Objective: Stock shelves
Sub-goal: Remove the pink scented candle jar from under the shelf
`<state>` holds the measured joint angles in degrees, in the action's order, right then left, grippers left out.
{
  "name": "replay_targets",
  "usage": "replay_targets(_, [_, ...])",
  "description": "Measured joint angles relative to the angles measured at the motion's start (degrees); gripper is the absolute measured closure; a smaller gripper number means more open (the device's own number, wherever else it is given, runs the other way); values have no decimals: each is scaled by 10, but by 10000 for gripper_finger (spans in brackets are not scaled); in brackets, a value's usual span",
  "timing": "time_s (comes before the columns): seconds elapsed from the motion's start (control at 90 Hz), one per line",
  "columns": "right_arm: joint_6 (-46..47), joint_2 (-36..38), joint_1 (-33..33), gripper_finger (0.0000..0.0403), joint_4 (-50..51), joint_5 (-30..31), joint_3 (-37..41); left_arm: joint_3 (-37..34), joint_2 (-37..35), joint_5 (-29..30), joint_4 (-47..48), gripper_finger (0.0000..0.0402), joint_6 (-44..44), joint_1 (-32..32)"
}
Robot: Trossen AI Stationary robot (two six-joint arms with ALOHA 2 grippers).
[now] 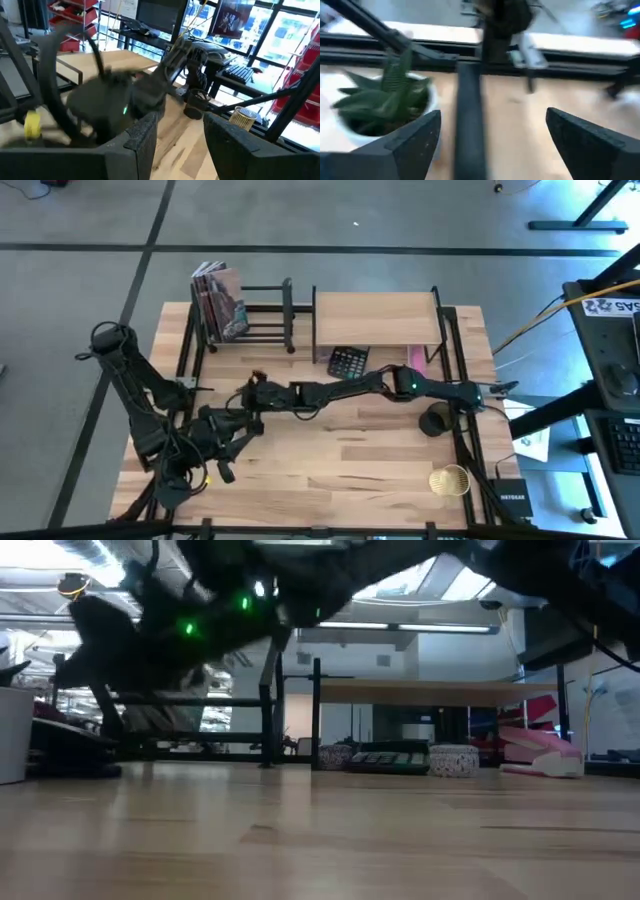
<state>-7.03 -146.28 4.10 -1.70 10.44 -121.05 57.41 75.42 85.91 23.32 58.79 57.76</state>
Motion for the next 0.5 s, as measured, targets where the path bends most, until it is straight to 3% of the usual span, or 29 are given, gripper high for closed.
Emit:
replay_targets(0.222, [-110, 87, 0, 56, 130, 110, 78, 0, 0, -1, 1, 259, 5, 0])
replay_targets(0.344, [-116, 167, 2, 56, 155, 119, 198, 0, 0, -2, 0, 259, 5, 0])
replay_targets(0.5, [-81, 329, 24, 56, 109, 129, 392, 0, 0, -4, 3, 259, 3, 0])
